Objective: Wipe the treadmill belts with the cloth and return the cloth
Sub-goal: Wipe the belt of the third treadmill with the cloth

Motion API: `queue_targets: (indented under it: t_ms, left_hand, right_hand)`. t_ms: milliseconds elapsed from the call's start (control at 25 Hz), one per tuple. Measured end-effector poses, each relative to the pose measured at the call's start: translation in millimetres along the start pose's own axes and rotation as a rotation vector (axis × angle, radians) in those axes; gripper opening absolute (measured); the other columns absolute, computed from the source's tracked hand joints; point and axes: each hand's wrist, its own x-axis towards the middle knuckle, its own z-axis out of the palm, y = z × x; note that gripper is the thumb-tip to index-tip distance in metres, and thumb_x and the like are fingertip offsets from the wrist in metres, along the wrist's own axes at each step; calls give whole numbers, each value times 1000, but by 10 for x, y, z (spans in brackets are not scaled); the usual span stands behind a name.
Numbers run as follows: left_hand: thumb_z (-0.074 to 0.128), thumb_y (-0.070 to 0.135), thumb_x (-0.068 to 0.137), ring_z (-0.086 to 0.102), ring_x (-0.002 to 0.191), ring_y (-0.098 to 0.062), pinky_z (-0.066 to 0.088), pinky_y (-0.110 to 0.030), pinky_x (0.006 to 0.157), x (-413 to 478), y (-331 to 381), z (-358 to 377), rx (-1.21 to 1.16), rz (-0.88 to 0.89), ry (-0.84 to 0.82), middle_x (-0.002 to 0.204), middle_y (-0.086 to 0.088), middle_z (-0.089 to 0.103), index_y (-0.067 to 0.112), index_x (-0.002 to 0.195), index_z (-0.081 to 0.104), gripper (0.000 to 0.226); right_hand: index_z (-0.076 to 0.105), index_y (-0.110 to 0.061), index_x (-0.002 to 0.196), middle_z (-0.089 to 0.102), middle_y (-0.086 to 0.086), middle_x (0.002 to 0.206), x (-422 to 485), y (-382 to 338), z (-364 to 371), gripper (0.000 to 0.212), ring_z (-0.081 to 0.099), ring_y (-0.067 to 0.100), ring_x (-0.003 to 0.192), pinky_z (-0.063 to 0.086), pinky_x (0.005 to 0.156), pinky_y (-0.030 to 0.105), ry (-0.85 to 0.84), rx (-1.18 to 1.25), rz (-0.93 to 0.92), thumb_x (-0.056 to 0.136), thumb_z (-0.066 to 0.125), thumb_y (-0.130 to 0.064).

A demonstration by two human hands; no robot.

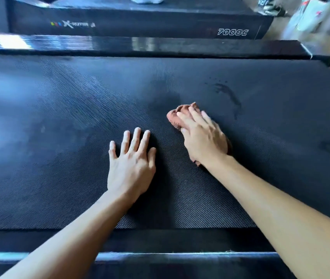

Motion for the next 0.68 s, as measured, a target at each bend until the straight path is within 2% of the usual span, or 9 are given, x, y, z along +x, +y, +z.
queue_targets:
  t_ms: [160,280,360,480,680]
  left_hand:
    - [10,52,90,15,147,-20,9,-48,118,-6,-14,2,23,7,30,159,6,22,32,151,26,66]
    - [20,46,92,27,140,-20,16,-44,117,288,-30,-31,-20,43,53,151,5,36,27,143,39,58]
    - [25,43,99,17,146,-17,9,-43,120,570,-80,-1,-50,46,13,157,8,25,27,148,31,52]
    - [26,46,101,1,149,-14,-2,-43,120,1027,-144,86,-59,33,-66,162,11,8,28,153,17,56]
    - [22,49,101,-1,149,-15,-3,-47,119,1750,-116,186,-41,63,-67,162,11,7,25,153,15,57]
  right_hand:
    - [53,-34,137,46,-3,148,-834,-35,-8,53,46,25,133,39,108,38,166,-27,-108,86,66,-30]
    - [51,-36,139,42,-5,152,-498,28,63,52,43,24,136,36,110,38,141,-52,-78,89,63,-32]
    - [47,-38,141,37,-6,154,-138,2,143,51,38,24,139,32,112,38,114,-53,-32,91,58,-33]
    - [41,-40,144,30,-7,158,362,-13,235,51,30,22,143,26,114,37,95,-73,0,95,53,-35]
    - [36,-42,146,23,-8,160,1219,-3,347,51,24,21,145,22,115,38,91,-73,3,97,48,-36]
